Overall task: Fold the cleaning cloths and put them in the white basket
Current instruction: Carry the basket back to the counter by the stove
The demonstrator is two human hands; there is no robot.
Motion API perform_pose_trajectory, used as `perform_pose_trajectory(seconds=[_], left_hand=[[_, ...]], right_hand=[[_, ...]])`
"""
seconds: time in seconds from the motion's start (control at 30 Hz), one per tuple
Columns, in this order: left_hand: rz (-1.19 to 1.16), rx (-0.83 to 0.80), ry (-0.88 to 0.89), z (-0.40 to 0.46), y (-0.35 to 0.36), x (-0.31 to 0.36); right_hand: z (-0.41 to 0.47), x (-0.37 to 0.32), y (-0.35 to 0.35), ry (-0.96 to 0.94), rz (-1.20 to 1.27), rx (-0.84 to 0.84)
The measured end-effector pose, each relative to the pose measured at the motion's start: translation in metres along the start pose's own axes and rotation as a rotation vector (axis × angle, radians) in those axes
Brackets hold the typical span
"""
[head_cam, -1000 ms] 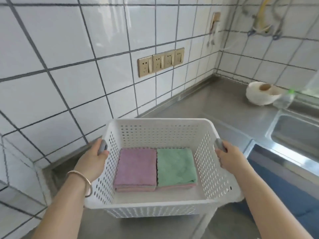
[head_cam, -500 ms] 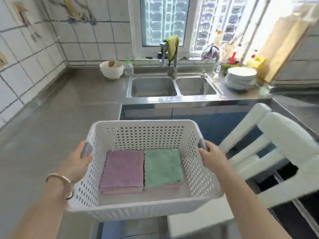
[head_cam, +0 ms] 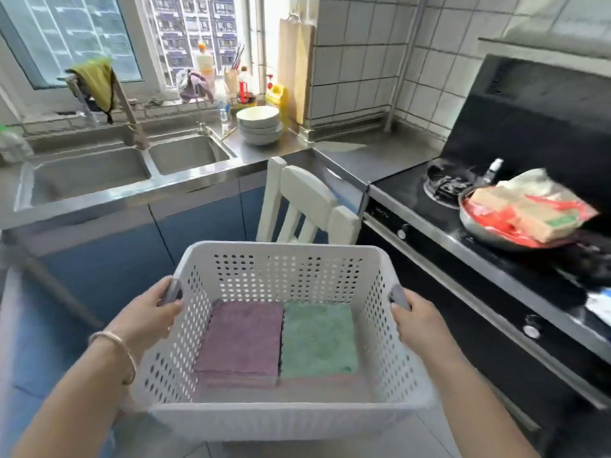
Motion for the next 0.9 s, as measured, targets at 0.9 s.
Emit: perform_pose_trajectory(seconds=[0.9], left_hand=[[0.180,-0.269,0.638,0.239,0.261,0.443]], right_hand=[[0.192,0.006,-0.310,0.068,0.240,0.640]])
Point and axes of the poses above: each hand's wrist, its own z-axis towards the middle knuckle, its own y-axis out of the palm, x = y × z, the point moved 4 cm from there along z, towards the middle knuckle, and after that the axes turned 1 degree about -x, right-handed, at the moved point
